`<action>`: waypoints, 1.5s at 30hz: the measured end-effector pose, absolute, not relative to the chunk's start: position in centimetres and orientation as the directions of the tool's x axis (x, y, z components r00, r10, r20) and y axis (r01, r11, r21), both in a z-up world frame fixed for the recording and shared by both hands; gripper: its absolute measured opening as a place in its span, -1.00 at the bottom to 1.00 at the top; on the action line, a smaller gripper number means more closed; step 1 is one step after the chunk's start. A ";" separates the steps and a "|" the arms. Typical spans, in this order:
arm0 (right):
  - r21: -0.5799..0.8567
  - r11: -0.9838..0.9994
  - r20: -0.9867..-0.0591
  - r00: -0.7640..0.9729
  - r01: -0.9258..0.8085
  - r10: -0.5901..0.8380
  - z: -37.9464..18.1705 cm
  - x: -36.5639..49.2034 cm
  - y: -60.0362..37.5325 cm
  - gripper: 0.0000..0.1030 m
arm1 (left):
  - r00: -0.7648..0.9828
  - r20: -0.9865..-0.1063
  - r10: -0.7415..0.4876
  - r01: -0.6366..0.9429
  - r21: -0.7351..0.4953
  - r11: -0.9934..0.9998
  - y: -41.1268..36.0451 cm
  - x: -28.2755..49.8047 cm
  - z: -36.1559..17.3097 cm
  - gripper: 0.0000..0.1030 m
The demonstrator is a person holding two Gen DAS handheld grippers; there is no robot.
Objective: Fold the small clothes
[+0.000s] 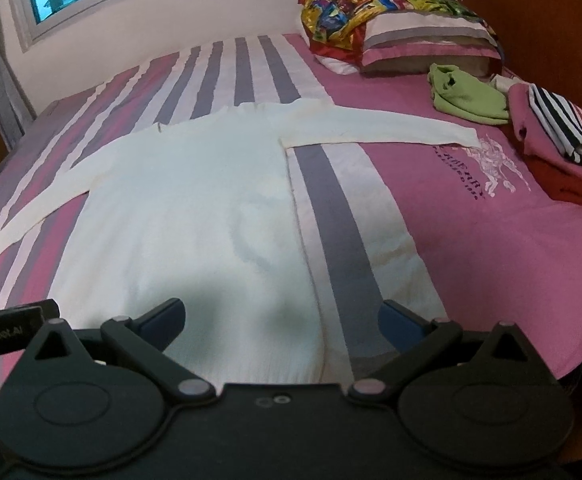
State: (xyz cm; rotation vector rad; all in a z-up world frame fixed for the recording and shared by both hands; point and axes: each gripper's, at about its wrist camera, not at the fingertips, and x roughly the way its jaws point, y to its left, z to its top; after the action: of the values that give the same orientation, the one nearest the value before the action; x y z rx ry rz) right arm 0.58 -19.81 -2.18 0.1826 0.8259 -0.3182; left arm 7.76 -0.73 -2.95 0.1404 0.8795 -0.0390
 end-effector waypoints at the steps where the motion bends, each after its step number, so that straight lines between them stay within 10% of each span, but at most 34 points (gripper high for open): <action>1: 0.035 0.935 -0.746 0.632 0.352 -0.210 -2.3 0.9 -20.1 0.99 | 0.635 -0.772 0.020 0.097 0.105 0.990 -1.0 8.3 -3.1 1.00; 45: 0.120 0.714 -0.814 0.480 0.690 -0.327 -11.1 23.6 -46.1 0.34 | 0.568 -0.820 0.066 0.100 0.148 0.984 -14.5 33.8 -11.5 1.00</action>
State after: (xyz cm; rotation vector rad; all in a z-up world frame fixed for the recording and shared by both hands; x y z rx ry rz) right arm 23.62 -46.08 -11.11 0.4714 0.8657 -0.6486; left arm 33.78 -14.53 -11.50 0.1859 0.9675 -0.0198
